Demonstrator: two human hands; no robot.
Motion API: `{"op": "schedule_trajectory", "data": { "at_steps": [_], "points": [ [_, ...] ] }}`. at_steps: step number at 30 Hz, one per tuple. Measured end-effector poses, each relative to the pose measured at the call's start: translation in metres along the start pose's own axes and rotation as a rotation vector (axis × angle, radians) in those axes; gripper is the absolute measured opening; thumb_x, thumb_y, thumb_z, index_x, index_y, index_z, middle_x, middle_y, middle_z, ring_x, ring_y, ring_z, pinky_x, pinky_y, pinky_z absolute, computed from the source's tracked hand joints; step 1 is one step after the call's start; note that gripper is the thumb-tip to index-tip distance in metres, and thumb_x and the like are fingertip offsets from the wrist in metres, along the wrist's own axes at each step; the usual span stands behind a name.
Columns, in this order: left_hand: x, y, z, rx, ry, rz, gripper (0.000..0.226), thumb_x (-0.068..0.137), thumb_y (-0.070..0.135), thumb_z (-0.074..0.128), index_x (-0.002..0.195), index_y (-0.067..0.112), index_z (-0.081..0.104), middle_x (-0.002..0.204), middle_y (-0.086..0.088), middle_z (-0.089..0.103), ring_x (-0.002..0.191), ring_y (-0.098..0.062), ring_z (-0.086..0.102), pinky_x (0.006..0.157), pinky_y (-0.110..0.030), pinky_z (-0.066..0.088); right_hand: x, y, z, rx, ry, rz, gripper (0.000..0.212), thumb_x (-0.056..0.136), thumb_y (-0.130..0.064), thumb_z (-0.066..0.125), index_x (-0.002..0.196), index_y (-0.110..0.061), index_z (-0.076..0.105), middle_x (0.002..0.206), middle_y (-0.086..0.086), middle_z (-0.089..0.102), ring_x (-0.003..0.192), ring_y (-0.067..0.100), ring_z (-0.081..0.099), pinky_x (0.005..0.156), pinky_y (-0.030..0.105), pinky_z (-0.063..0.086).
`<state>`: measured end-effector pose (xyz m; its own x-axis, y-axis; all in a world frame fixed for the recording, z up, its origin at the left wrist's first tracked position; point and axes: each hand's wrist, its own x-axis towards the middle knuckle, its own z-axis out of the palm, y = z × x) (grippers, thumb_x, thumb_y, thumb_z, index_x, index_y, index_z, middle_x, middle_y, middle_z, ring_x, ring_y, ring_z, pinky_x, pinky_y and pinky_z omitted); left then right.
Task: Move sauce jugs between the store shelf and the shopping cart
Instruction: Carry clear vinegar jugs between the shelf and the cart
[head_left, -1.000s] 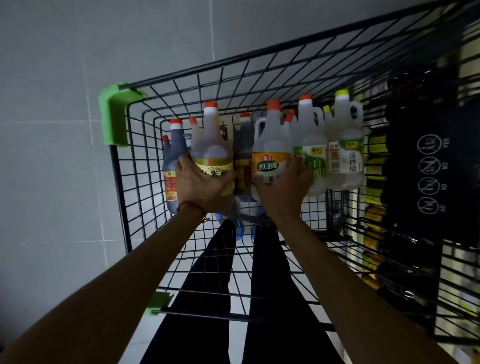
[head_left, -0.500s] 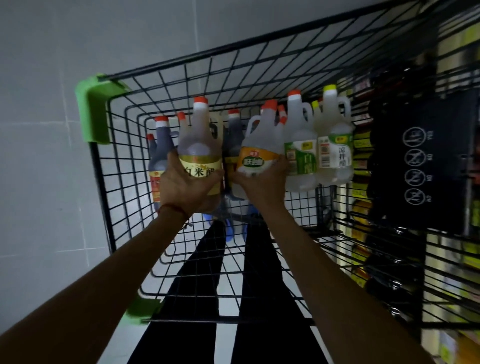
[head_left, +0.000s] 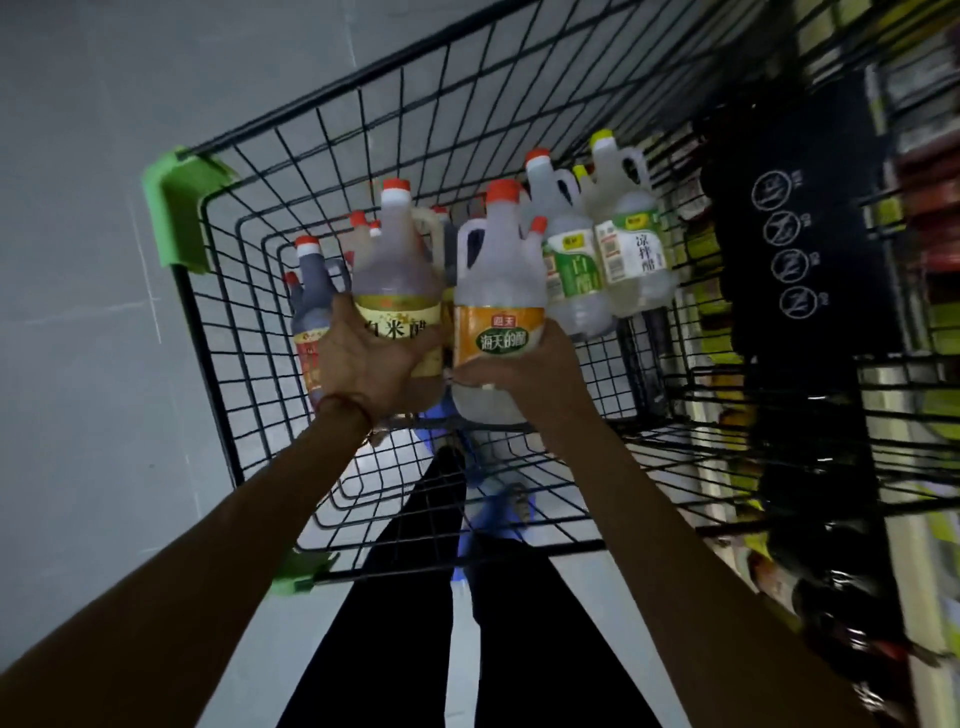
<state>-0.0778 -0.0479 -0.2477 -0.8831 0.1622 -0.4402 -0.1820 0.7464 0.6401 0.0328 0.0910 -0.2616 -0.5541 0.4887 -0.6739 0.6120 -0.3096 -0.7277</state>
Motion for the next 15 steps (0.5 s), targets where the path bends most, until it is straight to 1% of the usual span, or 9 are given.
{"op": "schedule_trajectory", "data": {
  "at_steps": [2,3,6,8,9,10,11,13,15],
  "points": [
    [-0.018,0.011,0.0,-0.018,-0.007,0.068,0.109,0.043,0.079,0.069,0.13,0.014,0.053,0.114,-0.002,0.07,0.099,-0.026,0.067,0.084,-0.038,0.056,-0.02,-0.005,-0.016,0.039,0.003,-0.059,0.098,0.036,-0.033,0.104,0.124,-0.01,0.066,0.11,0.012,0.076,0.099,0.032,0.075,0.081,0.054,0.063],
    [-0.028,0.017,0.0,-0.02,-0.012,0.098,0.107,0.045,0.078,0.07,0.13,0.015,0.054,0.116,-0.003,0.071,0.1,-0.027,0.068,0.085,-0.038,0.056,-0.033,-0.009,-0.025,0.051,0.006,-0.091,0.094,0.041,-0.028,0.102,0.125,-0.009,0.065,0.111,0.012,0.076,0.1,0.031,0.075,0.082,0.053,0.063],
    [-0.06,0.036,-0.001,-0.065,-0.038,0.187,0.1,0.048,0.075,0.079,0.127,0.02,0.055,0.115,0.0,0.073,0.101,-0.022,0.07,0.087,-0.043,0.059,-0.076,-0.018,-0.059,0.078,0.044,-0.177,0.077,0.052,-0.012,0.098,0.122,-0.005,0.066,0.107,0.012,0.077,0.096,0.028,0.075,0.081,0.046,0.063],
    [-0.087,0.053,-0.004,-0.109,-0.056,0.238,0.089,0.051,0.068,0.085,0.123,0.022,0.056,0.114,0.003,0.073,0.1,-0.017,0.07,0.089,-0.038,0.059,-0.108,-0.022,-0.082,0.1,0.085,-0.223,0.07,0.058,0.0,0.096,0.121,-0.006,0.066,0.104,0.009,0.077,0.092,0.022,0.076,0.076,0.037,0.062],
    [-0.101,0.062,-0.005,-0.129,-0.065,0.271,0.081,0.055,0.06,0.088,0.119,0.023,0.056,0.114,0.002,0.073,0.098,-0.015,0.069,0.088,-0.032,0.057,-0.126,-0.024,-0.092,0.102,0.11,-0.245,0.071,0.058,-0.001,0.096,0.122,-0.007,0.066,0.105,0.007,0.077,0.091,0.019,0.075,0.075,0.033,0.061],
    [-0.114,0.069,-0.007,-0.144,-0.071,0.306,0.074,0.058,0.052,0.091,0.117,0.024,0.056,0.113,0.002,0.072,0.095,-0.012,0.068,0.086,-0.026,0.056,-0.142,-0.024,-0.102,0.11,0.142,-0.259,0.074,0.056,-0.006,0.097,0.124,-0.009,0.066,0.106,0.005,0.077,0.092,0.018,0.075,0.075,0.032,0.06],
    [-0.128,0.077,-0.009,-0.16,-0.078,0.338,0.071,0.061,0.046,0.093,0.117,0.023,0.056,0.113,0.001,0.072,0.093,-0.01,0.067,0.084,-0.024,0.056,-0.158,-0.025,-0.11,0.119,0.177,-0.271,0.075,0.056,-0.011,0.097,0.124,-0.012,0.066,0.107,0.003,0.077,0.094,0.017,0.075,0.077,0.033,0.061],
    [-0.155,0.094,-0.015,-0.176,-0.1,0.392,0.077,0.06,0.051,0.09,0.122,0.02,0.057,0.111,0.003,0.073,0.093,-0.013,0.069,0.083,-0.032,0.059,-0.191,-0.029,-0.126,0.161,0.238,-0.304,0.07,0.061,-0.008,0.096,0.124,-0.016,0.065,0.105,0.001,0.077,0.094,0.018,0.075,0.079,0.037,0.063],
    [-0.181,0.11,-0.021,-0.177,-0.123,0.445,0.087,0.054,0.061,0.084,0.125,0.019,0.057,0.108,0.004,0.073,0.093,-0.015,0.07,0.08,-0.035,0.059,-0.222,-0.035,-0.14,0.206,0.293,-0.345,0.067,0.067,-0.002,0.093,0.125,-0.015,0.064,0.107,0.003,0.077,0.094,0.018,0.075,0.077,0.034,0.063]
  ]
}}
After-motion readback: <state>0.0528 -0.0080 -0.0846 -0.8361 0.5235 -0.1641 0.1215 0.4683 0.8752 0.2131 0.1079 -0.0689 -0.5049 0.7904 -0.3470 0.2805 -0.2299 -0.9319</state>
